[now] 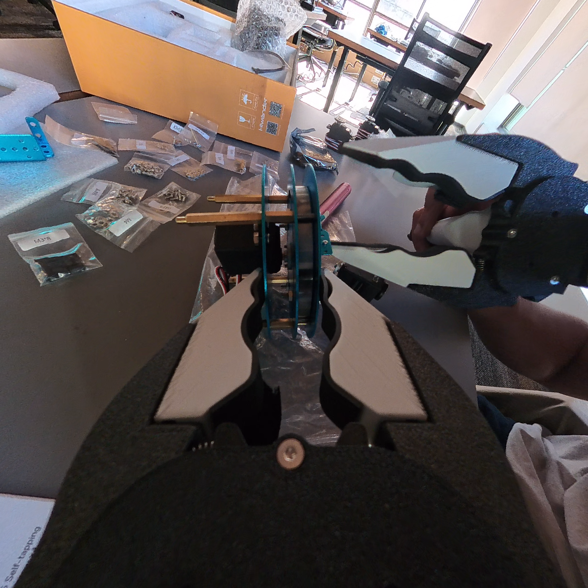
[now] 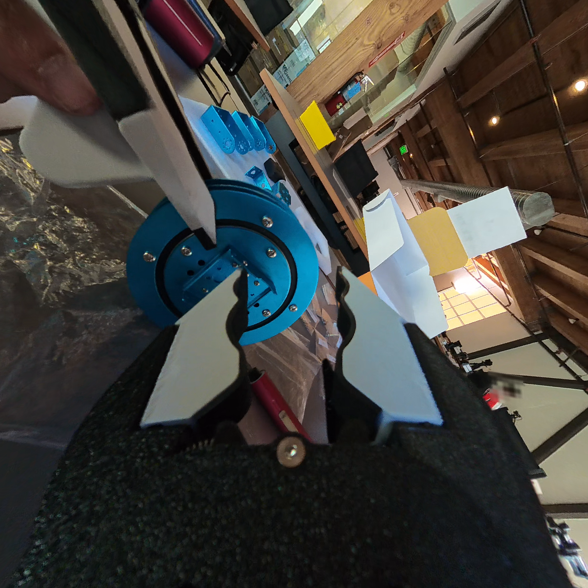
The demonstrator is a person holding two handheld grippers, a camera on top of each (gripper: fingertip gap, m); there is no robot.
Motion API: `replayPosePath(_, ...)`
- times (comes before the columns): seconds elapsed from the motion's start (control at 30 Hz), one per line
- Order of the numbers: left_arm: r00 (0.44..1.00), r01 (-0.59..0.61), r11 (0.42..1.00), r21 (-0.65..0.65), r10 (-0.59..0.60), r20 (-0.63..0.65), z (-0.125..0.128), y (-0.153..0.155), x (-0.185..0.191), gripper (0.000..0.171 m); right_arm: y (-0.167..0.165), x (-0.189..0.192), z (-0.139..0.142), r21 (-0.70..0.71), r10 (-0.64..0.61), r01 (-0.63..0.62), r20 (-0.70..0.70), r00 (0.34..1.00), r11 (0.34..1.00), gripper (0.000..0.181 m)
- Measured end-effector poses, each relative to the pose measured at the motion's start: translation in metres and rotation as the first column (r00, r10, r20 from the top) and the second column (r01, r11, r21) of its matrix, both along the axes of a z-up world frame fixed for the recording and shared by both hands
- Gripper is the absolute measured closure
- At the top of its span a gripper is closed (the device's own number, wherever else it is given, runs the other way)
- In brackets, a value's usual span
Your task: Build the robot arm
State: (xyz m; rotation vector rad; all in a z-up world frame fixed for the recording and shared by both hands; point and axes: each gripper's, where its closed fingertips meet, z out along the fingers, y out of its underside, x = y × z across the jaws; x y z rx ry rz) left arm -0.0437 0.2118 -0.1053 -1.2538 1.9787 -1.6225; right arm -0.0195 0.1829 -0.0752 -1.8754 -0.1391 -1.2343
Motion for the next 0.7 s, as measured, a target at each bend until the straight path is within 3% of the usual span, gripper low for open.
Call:
replayPosePath(0.43, 1.0, 0.006, 1.0, 0.002, -0.005, -0.008, -0.001, 0.0, 0.0, 0.139, 0.001, 0.001, -0.01, -0.032, 0.003, -0.003, -0.004, 1.0, 0.999, 0.121)
replayPosePath(0.7, 1.0, 0.003, 1.0, 0.002, -0.003, -0.007, -0.001, 0.0, 0.0, 0.139, 0.001, 0.004, 0.002, 0.014, -0.007, 0.007, 0.005, 1.0, 1.0, 0.121)
